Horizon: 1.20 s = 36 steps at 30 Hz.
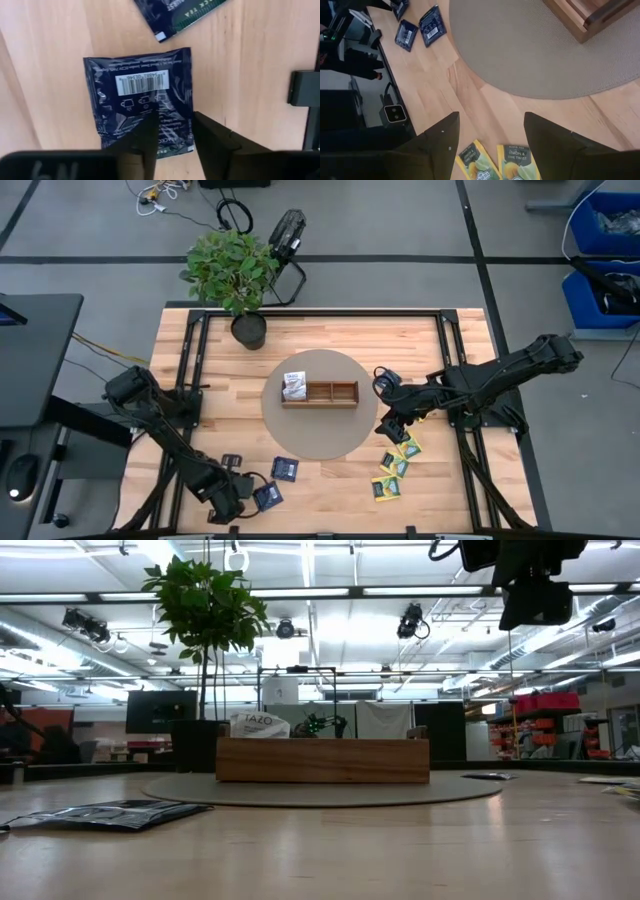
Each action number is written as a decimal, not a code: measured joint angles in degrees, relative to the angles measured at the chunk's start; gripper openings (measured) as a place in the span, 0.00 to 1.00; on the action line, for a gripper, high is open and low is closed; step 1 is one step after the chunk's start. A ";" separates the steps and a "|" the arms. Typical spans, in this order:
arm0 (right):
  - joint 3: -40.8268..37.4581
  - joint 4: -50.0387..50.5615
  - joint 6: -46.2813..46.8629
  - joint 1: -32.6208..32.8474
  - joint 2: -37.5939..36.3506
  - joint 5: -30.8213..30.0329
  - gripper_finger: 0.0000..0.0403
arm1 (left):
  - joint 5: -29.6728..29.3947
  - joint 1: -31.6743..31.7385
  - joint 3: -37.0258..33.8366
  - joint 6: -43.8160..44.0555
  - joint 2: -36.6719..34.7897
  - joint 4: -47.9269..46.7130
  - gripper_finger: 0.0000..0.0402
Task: Pick & Place Tea
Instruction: Put the blue tea bag into the middle section of the wooden organizer
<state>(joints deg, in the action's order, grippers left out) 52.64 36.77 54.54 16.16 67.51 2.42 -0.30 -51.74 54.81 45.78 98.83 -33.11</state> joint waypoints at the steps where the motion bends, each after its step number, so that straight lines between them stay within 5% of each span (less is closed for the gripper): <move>1: 0.00 -0.04 0.00 0.00 0.00 0.00 0.57 | 0.00 0.00 0.00 0.02 0.00 0.23 0.34; 11: 0.00 -0.13 -0.63 0.00 0.00 -0.01 0.57 | -0.83 -1.02 -0.06 1.75 -2.16 0.16 0.56; 23: 0.02 -1.06 -1.29 0.01 0.00 -0.44 0.57 | -1.51 -1.36 0.30 0.30 1.52 1.91 0.59; 28: 0.04 -1.14 -1.60 0.01 0.00 -0.76 0.57 | -2.98 -1.17 0.30 0.27 2.19 2.18 0.51; 36: 0.04 -1.22 -1.98 0.02 0.00 -1.53 0.57 | -5.57 -1.16 0.38 0.47 4.03 4.86 0.20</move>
<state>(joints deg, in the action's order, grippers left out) 52.69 35.56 52.56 16.18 67.51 0.89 -5.86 -52.90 55.18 46.25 102.85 -28.25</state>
